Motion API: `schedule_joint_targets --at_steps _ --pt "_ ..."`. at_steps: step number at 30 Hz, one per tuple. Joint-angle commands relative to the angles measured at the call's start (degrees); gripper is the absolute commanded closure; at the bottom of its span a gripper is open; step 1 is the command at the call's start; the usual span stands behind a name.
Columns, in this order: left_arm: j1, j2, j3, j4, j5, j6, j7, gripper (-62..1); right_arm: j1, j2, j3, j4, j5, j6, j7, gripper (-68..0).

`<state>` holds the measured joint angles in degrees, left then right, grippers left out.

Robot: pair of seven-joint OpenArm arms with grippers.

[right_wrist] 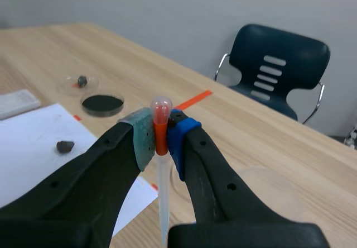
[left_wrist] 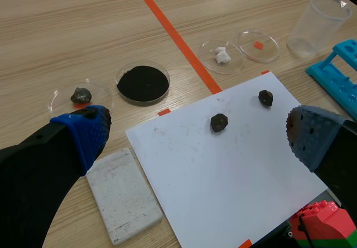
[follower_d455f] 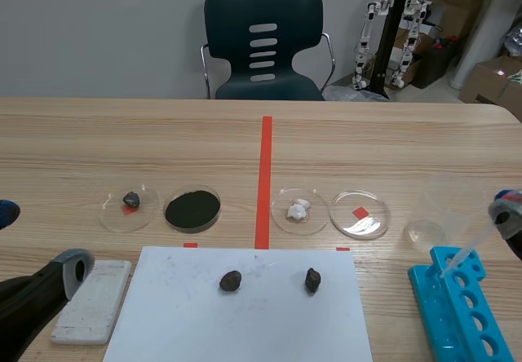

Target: Pick up the dropper by the top with the right hand

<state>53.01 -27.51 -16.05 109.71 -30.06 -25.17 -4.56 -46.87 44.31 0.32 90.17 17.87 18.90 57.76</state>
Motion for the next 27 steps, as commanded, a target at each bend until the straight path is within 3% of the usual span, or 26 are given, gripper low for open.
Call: schedule_joint_targets --at_steps 1,5,8,15,27 --pt "0.13 0.0 -0.48 0.94 -0.61 -0.04 -0.79 -62.3 -0.94 0.28 1.27 2.4 0.79 0.17 -1.25 -5.1" --pt "0.13 0.0 -0.48 0.94 -0.61 -0.04 -0.79 -62.3 -4.2 0.26 2.47 8.2 -0.15 0.15 -7.67 -5.1" --pt "0.13 0.0 -0.48 0.94 -0.61 -0.04 -0.79 -62.3 -6.51 0.2 3.13 11.54 -1.81 0.09 -9.35 -5.1" --pt "0.13 0.0 -0.48 0.94 -0.61 -0.04 -0.79 -62.3 -11.08 -3.41 5.6 16.94 -3.89 -0.02 -7.58 -5.1" --pt "0.13 0.0 -0.48 0.94 -0.61 -0.04 -0.79 -62.3 -12.02 -15.47 6.8 21.75 -11.47 1.07 -5.09 -5.0"
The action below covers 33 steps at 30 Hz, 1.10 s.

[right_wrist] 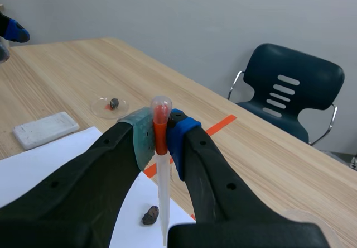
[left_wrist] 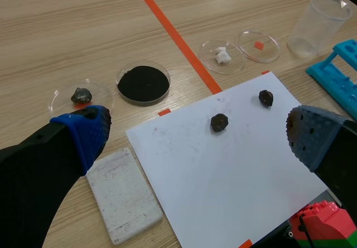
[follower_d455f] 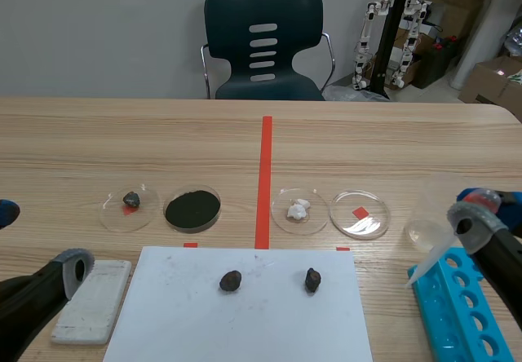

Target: Pick up the dropper by the top with the right hand

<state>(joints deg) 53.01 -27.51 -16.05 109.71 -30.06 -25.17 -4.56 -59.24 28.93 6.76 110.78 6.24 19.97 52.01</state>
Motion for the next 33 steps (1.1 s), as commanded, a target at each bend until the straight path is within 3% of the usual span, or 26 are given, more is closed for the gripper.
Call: schedule_joint_targets --at_steps 1,6,13,33 --pt "0.13 0.0 -0.48 0.94 -0.61 -0.04 -0.79 -62.3 0.37 -0.94 0.35 1.31 -0.63 0.09 0.63 -5.0" --pt "0.13 0.0 -0.48 0.94 -0.61 -0.04 -0.79 -62.3 0.85 -3.87 0.28 1.42 -4.09 2.62 0.61 -5.0" --pt "0.13 0.0 -0.48 0.94 -0.61 -0.04 -0.79 -62.3 1.14 -4.02 -0.09 1.53 -7.34 6.71 0.87 -5.0" --pt "0.13 0.0 -0.48 0.94 -0.61 -0.04 -0.79 -62.3 1.14 -4.02 -0.07 1.57 -7.34 6.69 3.08 -5.0"
